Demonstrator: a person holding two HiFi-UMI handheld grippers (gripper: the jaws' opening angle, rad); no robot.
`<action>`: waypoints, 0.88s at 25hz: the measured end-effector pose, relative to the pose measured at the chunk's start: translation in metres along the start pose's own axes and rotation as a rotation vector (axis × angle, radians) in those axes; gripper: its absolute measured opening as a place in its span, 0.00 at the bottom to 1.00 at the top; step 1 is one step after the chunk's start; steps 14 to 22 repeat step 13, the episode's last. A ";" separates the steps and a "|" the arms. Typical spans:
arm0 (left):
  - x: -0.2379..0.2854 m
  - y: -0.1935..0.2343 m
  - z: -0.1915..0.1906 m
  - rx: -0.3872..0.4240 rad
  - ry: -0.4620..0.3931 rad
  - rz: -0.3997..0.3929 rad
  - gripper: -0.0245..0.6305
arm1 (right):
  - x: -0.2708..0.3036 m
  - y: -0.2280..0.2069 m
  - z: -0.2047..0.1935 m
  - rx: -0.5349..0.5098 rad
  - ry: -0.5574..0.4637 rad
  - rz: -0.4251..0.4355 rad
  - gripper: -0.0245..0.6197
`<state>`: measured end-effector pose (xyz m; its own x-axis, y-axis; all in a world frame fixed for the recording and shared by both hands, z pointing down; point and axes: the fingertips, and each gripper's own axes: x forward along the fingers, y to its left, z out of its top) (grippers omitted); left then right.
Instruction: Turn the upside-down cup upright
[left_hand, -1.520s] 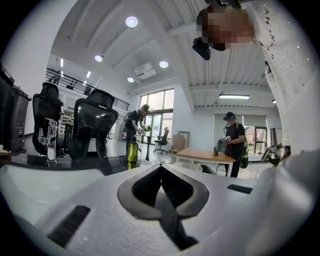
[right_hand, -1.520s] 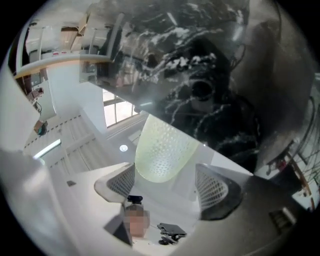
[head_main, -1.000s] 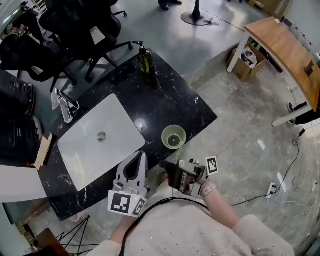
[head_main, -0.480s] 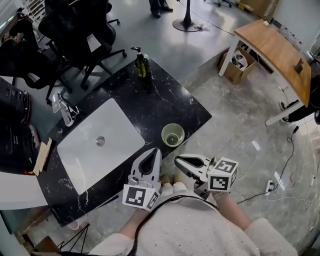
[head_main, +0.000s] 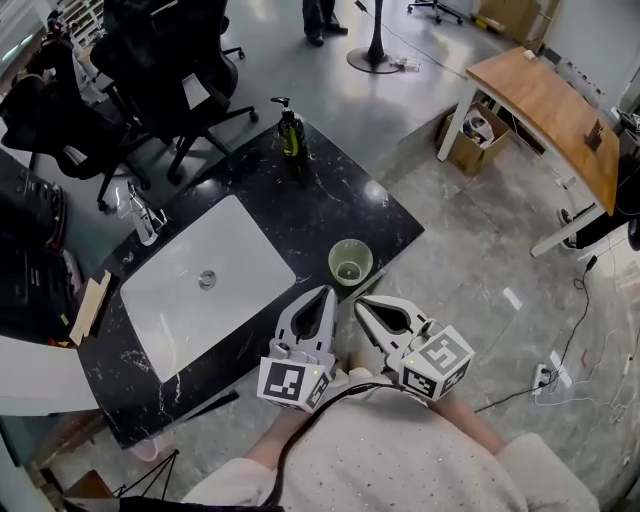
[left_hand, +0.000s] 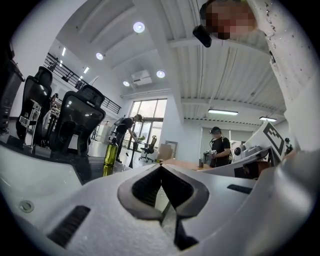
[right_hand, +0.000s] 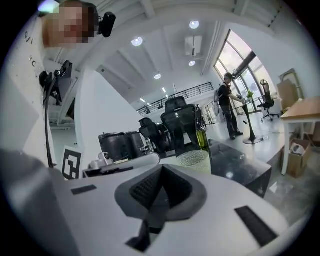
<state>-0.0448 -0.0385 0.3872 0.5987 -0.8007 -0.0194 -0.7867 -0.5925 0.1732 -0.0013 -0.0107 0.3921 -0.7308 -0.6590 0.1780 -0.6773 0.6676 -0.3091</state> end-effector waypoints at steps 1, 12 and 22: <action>-0.002 0.000 0.001 0.000 0.000 0.003 0.05 | 0.000 0.001 0.001 -0.005 -0.006 -0.006 0.05; -0.016 0.004 -0.002 0.006 0.009 0.031 0.05 | 0.001 0.002 0.004 0.009 -0.038 -0.003 0.05; -0.016 0.004 -0.002 0.007 0.009 0.029 0.05 | 0.000 0.002 0.004 0.011 -0.041 -0.003 0.05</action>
